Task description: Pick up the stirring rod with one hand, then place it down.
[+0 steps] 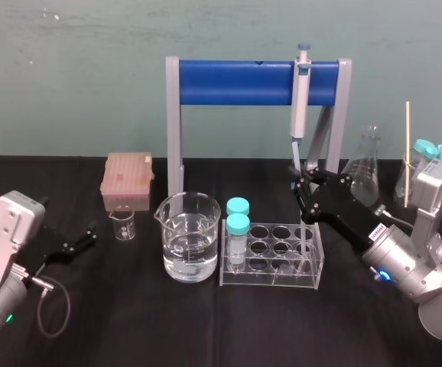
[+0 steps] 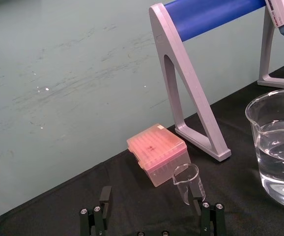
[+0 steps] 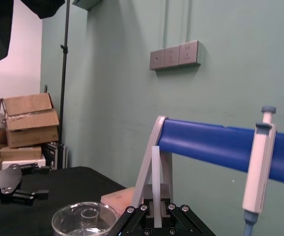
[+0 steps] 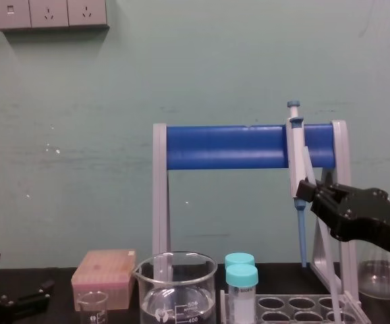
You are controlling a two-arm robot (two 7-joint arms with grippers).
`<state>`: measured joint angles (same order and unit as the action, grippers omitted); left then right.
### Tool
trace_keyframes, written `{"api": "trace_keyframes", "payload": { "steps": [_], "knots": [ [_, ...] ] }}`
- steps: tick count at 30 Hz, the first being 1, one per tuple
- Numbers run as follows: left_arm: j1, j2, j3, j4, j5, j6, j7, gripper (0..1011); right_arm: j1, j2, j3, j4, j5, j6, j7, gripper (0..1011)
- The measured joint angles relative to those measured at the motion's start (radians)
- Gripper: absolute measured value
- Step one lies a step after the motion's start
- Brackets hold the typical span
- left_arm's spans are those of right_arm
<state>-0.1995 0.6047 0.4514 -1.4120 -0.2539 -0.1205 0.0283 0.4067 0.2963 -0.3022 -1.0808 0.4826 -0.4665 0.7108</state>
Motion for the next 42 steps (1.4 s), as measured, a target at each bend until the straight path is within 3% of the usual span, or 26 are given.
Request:
{"api": "trace_keyframes", "payload": {
  "steps": [25, 42],
  "knots": [
    [0.000, 0.000, 0.000, 0.000, 0.000, 0.000, 0.000, 1000, 0.046, -0.013, -0.034, 0.126, -0.003, 0.036, 0.032, 71],
    [0.000, 0.000, 0.000, 0.000, 0.000, 0.000, 0.000, 1000, 0.046, -0.012, -0.035, 0.129, -0.011, 0.042, 0.026, 71]
  ]
}}
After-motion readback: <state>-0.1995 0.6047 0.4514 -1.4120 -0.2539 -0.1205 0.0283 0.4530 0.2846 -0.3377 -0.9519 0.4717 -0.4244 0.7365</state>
